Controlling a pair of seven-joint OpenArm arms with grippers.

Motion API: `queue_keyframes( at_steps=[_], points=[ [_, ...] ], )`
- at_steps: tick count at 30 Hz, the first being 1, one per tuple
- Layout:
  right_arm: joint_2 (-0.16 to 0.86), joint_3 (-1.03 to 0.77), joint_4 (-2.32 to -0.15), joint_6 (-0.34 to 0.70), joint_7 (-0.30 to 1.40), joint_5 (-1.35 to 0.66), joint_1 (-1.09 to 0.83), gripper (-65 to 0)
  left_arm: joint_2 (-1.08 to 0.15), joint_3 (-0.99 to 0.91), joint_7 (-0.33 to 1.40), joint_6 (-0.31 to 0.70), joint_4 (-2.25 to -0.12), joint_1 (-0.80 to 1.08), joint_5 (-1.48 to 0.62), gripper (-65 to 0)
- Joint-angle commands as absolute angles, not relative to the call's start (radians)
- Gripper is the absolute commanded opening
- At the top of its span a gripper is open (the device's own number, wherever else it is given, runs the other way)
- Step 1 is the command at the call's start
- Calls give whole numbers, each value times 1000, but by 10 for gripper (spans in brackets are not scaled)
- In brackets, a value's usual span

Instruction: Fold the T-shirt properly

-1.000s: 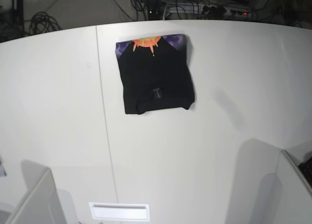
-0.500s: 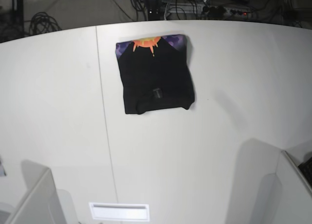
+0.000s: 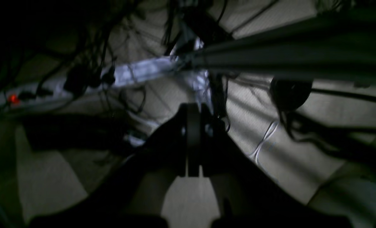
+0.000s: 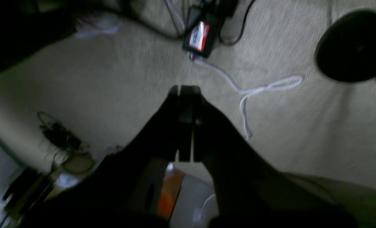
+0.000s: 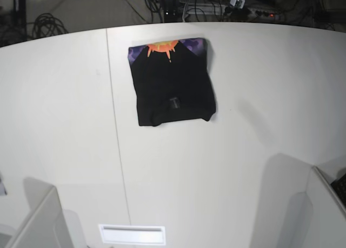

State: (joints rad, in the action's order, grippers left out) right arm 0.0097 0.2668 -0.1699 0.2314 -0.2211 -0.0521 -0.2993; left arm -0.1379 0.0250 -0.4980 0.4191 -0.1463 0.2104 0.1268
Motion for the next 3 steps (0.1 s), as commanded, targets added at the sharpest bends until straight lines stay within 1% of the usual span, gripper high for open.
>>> queue_keyframes(
  at_steps=[1,3],
  points=[
    [7,268,-170,237,-220,-56,-306,-650,-143,24,-510,429,-154,222,127,-650],
    [8,268,-170,236,-220,-56,-300,-650,-140,24,-510,429,-154,216,128,-650]
  ],
)
